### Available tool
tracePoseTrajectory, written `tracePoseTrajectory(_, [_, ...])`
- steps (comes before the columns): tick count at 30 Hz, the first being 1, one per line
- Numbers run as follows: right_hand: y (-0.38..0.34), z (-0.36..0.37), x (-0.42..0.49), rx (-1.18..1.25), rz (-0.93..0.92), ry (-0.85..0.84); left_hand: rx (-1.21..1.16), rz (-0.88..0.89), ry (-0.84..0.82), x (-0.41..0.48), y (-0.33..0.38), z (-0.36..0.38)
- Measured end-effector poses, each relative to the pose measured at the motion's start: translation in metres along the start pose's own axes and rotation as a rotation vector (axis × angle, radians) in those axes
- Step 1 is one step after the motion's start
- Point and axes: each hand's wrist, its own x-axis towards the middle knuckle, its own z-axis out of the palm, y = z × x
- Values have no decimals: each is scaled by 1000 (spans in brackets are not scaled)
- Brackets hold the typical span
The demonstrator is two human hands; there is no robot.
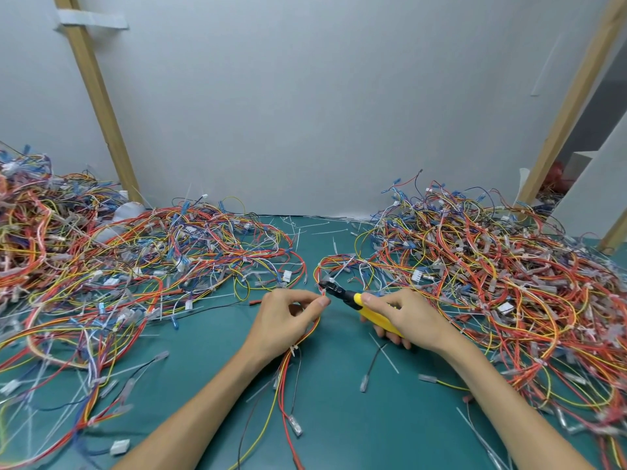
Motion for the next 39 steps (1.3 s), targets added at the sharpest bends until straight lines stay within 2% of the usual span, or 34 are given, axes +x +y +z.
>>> tracePoseTrajectory(4, [3,3,-2,-26,-48,30,-21,-39,-6,0,-2,1])
tracePoseTrajectory(13, [6,16,-9,-480,-199,270,46,-73,8,0,-3,-3])
tracePoseTrajectory(17, [6,14,-11,-577,-304,329,68,-62,-3,0,-2,-3])
tracePoseTrajectory(30, [-2,17,-12,-577,-254,390,129,-13,20,1,-1,-2])
tracePoseTrajectory(39, [-3,18,-8,-542,-152,299,128,-23,24,1,-4,-2])
